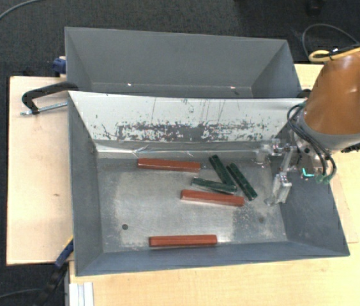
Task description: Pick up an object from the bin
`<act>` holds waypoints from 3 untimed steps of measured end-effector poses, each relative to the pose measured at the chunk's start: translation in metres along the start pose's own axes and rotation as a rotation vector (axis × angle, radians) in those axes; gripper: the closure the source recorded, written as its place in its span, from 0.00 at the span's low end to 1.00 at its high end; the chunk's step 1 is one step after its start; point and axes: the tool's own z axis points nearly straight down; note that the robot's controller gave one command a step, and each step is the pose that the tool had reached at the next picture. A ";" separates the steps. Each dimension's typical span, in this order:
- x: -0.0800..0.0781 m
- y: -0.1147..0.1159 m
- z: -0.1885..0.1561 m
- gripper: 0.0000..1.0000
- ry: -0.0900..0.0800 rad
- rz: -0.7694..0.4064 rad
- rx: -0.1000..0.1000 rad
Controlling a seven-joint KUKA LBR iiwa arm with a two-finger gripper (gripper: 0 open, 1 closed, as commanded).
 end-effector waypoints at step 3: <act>0.023 0.109 0.099 1.00 -0.006 0.269 0.000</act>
Offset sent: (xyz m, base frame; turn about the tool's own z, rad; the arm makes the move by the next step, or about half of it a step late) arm -0.0214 0.0220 -0.0990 0.3291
